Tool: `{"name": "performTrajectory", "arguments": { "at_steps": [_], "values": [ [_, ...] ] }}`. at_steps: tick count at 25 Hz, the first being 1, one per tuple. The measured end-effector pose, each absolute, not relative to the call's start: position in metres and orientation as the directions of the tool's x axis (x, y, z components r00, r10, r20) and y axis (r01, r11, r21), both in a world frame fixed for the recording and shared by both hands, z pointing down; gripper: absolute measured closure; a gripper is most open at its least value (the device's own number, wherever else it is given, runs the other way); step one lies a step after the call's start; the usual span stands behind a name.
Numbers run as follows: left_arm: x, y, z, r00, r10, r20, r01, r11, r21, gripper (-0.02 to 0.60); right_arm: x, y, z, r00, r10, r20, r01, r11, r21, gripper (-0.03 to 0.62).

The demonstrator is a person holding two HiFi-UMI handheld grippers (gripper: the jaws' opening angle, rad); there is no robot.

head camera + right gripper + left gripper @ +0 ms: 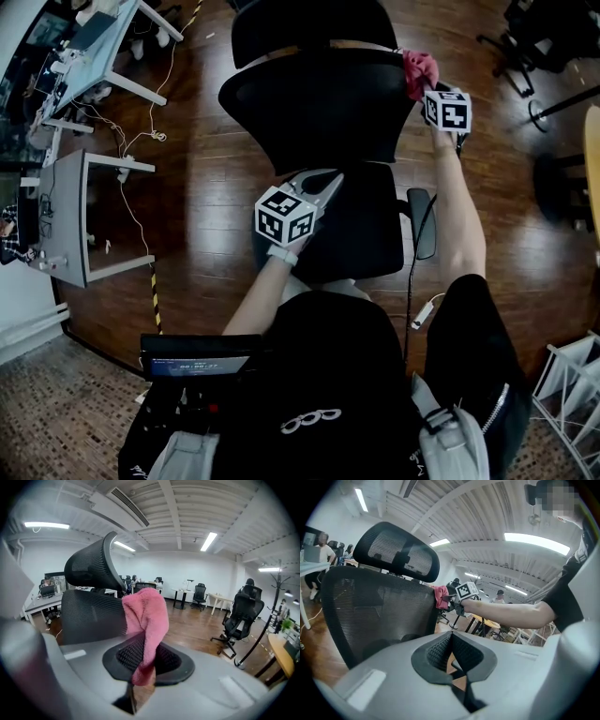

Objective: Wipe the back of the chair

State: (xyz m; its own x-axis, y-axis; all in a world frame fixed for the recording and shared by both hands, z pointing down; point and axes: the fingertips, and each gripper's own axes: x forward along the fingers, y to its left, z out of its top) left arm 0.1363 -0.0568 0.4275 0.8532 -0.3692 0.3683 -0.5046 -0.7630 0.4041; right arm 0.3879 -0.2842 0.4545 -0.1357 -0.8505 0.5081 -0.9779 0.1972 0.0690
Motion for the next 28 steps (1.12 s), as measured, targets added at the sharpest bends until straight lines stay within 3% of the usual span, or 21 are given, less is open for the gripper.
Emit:
{"name": "performTrajectory", "arguments": {
  "at_steps": [8, 18, 28],
  "values": [
    [0.100, -0.042, 0.416, 0.842, -0.408, 0.353, -0.530, -0.749, 0.398, 0.591, 0.352, -0.244, 0.443, -0.149, -0.853, 0.501, -0.969, 0.226, 0.096, 0.551],
    [0.018, 0.010, 0.407, 0.861, -0.408, 0.303, -0.504, -0.756, 0.417, 0.591, 0.192, -0.089, 0.443, -0.267, -0.814, 0.516, -0.909, 0.391, 0.146, 0.550],
    [-0.063, 0.076, 0.395, 0.894, -0.378, 0.239, -0.447, -0.786, 0.428, 0.591, 0.066, 0.051, 0.434, -0.280, -0.816, 0.506, -0.920, 0.378, 0.099, 0.551]
  ]
}}
